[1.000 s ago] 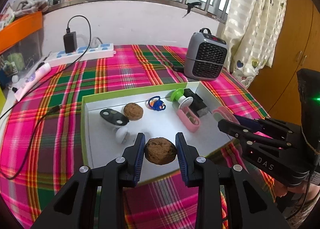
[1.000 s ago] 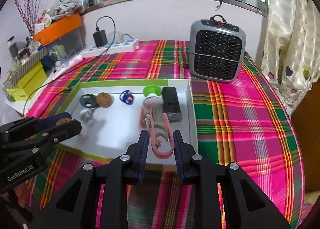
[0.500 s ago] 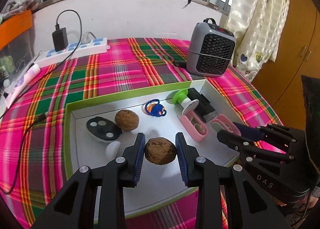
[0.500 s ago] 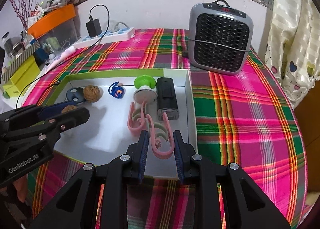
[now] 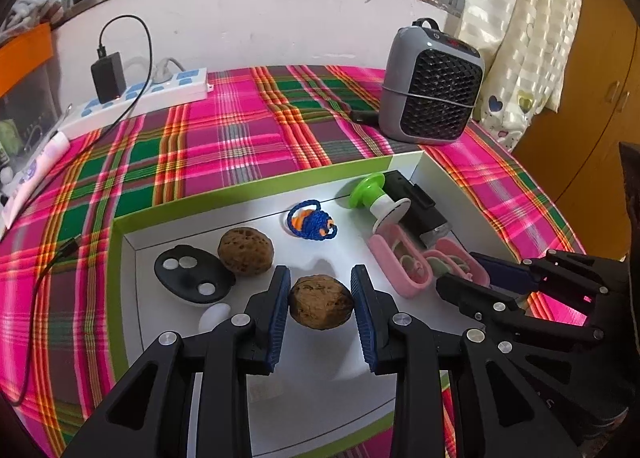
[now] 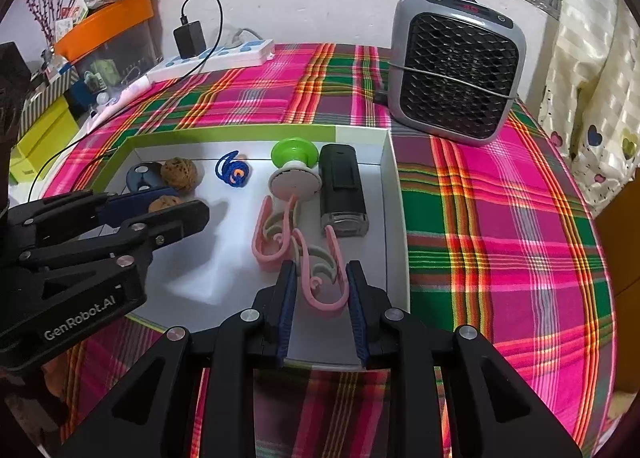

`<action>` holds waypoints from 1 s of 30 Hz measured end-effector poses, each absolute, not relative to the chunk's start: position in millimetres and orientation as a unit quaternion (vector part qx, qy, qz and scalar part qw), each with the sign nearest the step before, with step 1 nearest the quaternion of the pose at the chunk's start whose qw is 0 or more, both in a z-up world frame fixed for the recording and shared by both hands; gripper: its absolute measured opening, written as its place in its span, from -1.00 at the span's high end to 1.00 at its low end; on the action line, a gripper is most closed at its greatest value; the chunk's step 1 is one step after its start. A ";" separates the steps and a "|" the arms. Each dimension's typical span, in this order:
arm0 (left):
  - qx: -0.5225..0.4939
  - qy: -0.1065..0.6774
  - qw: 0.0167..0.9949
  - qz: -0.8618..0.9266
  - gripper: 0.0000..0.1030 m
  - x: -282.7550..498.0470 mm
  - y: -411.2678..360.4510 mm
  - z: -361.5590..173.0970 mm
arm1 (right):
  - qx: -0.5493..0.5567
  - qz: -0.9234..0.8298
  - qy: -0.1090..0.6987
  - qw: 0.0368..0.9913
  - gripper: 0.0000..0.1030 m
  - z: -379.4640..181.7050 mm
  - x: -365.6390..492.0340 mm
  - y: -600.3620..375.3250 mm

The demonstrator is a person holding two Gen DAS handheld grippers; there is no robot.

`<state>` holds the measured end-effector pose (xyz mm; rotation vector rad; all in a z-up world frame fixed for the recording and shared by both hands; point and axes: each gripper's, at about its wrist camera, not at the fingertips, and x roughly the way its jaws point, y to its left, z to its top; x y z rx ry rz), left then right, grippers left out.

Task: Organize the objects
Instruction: 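Lower and release the cork lid with the left tool while the right tool releases the pink clip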

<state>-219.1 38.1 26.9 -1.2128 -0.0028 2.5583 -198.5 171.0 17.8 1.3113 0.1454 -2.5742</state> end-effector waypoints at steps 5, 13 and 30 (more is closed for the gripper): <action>-0.428 0.002 0.154 0.891 0.43 -221.4 40.3 23.1 | 0.451 -0.882 0.051 0.124 0.49 16.8 -199.7 169.6; -0.432 0.002 0.152 0.889 0.43 -223.5 39.8 18.0 | 0.451 -0.882 0.050 0.123 0.49 17.1 -200.4 169.7; -0.435 0.004 0.151 0.888 0.42 -225.7 39.5 16.0 | 0.446 -0.885 0.048 0.122 0.49 17.2 -200.2 169.1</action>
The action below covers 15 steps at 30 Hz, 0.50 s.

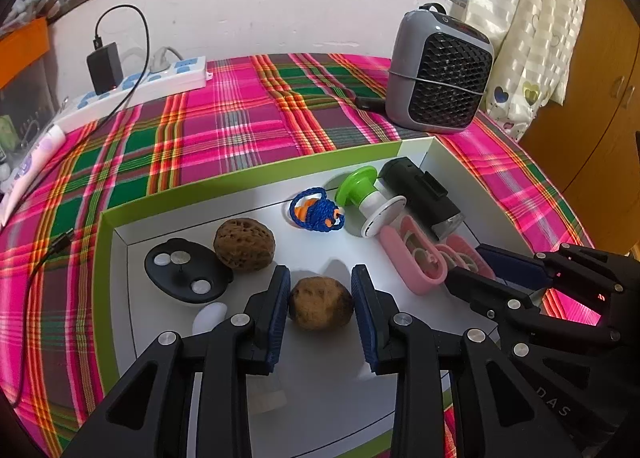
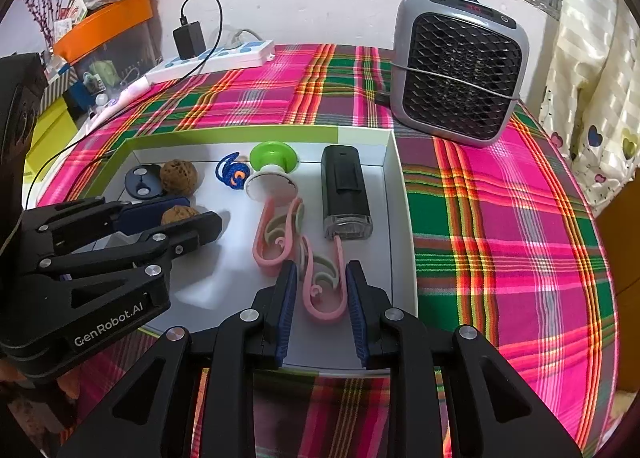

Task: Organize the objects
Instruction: 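Lower and release the cork lid with the left tool while the right tool releases the pink clip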

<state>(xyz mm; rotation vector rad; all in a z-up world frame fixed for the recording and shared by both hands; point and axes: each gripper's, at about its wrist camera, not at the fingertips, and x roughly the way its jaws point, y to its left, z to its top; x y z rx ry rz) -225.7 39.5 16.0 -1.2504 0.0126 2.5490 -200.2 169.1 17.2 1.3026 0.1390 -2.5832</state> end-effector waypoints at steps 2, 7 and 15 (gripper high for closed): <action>-0.435 0.005 0.150 0.888 0.41 -225.3 39.6 16.4 | 0.446 -0.885 0.046 0.123 0.49 16.9 -200.0 169.4; -0.429 0.002 0.150 0.891 0.30 -222.4 38.3 19.4 | 0.440 -0.888 0.046 0.123 0.34 17.8 -198.2 169.4; -0.424 0.001 0.144 0.894 0.29 -215.6 35.1 24.3 | 0.435 -0.892 0.048 0.115 0.25 20.5 -193.7 169.6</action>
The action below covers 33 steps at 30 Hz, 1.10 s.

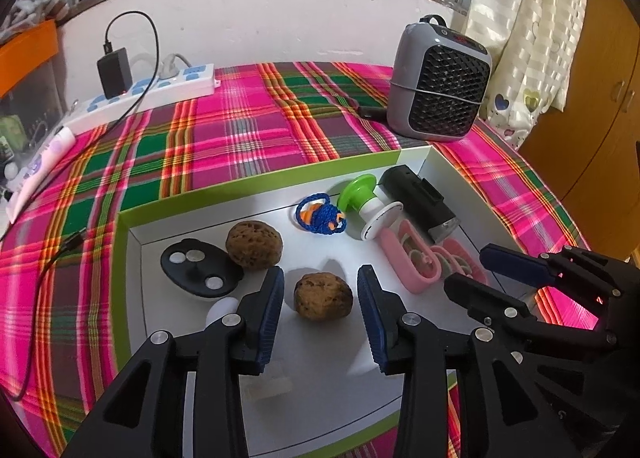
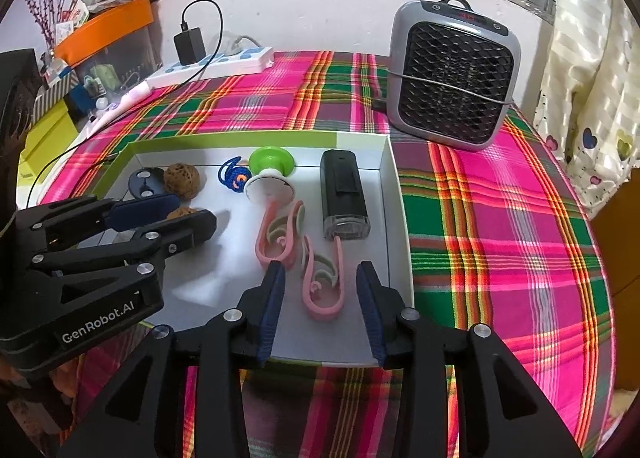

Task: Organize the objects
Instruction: 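Lower and release the cork lid with the left tool while the right tool releases the pink clip, then withdraw both tools from the tray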

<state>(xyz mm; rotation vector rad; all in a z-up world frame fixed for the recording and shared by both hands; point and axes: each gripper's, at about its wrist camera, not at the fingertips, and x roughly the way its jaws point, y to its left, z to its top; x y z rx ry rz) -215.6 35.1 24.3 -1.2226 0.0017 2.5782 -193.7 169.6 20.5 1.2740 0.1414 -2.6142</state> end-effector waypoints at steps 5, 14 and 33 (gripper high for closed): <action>-0.421 -0.002 0.141 0.896 0.29 -209.0 33.7 28.4 | 0.430 -0.895 0.045 0.113 0.25 24.1 -189.5 169.5; -0.406 0.001 0.127 0.905 0.28 -192.1 28.4 40.0 | 0.419 -0.900 0.037 0.118 0.25 31.0 -177.3 167.9; -0.376 0.000 0.104 0.921 0.27 -135.6 17.7 60.6 | 0.395 -0.909 0.021 0.131 0.24 44.1 -137.0 168.5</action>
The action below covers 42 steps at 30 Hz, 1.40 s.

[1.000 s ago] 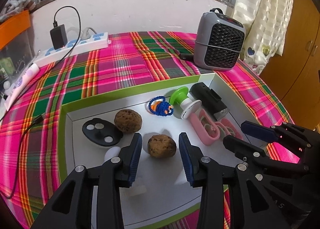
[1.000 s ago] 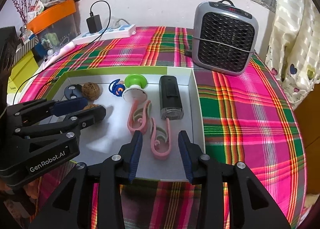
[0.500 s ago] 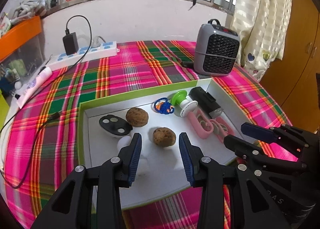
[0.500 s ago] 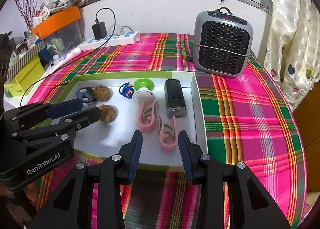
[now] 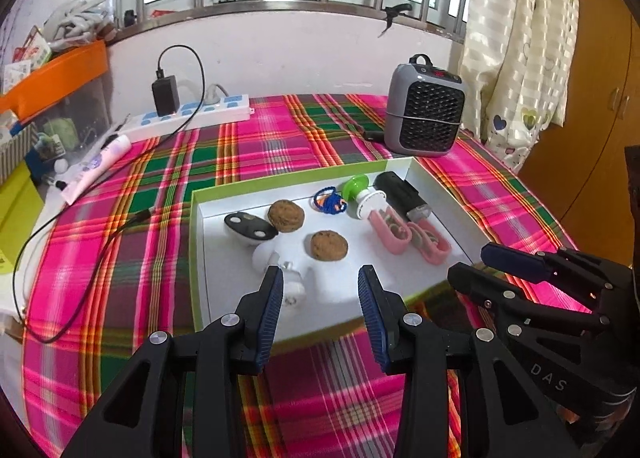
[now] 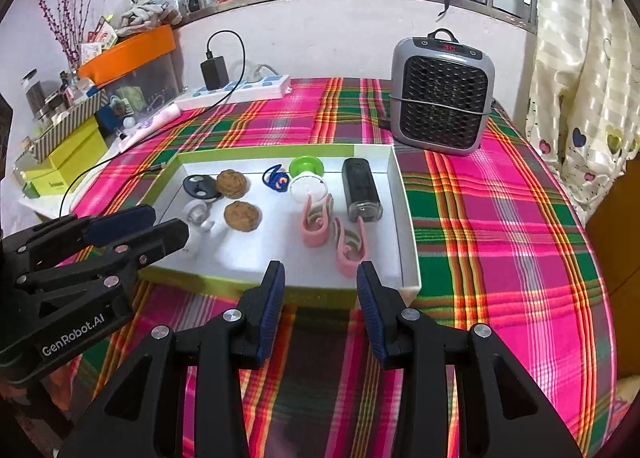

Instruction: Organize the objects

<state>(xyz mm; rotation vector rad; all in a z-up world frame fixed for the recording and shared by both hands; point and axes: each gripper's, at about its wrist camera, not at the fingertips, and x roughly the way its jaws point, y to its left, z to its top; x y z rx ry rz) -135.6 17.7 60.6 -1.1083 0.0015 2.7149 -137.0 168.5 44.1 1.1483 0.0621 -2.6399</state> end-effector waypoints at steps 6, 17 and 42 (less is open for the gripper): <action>-0.383 -0.001 0.091 0.919 0.19 -117.0 15.3 53.6 | 0.399 -0.907 0.028 0.135 0.12 40.1 -124.0 168.1; -0.408 -0.002 0.066 0.910 0.13 -93.6 16.3 29.4 | 0.421 -0.897 0.032 0.132 0.12 20.5 -108.4 171.1; -0.427 0.005 0.024 0.904 0.03 -85.5 20.7 8.7 | 0.430 -0.894 0.053 0.111 0.06 4.3 -97.7 178.4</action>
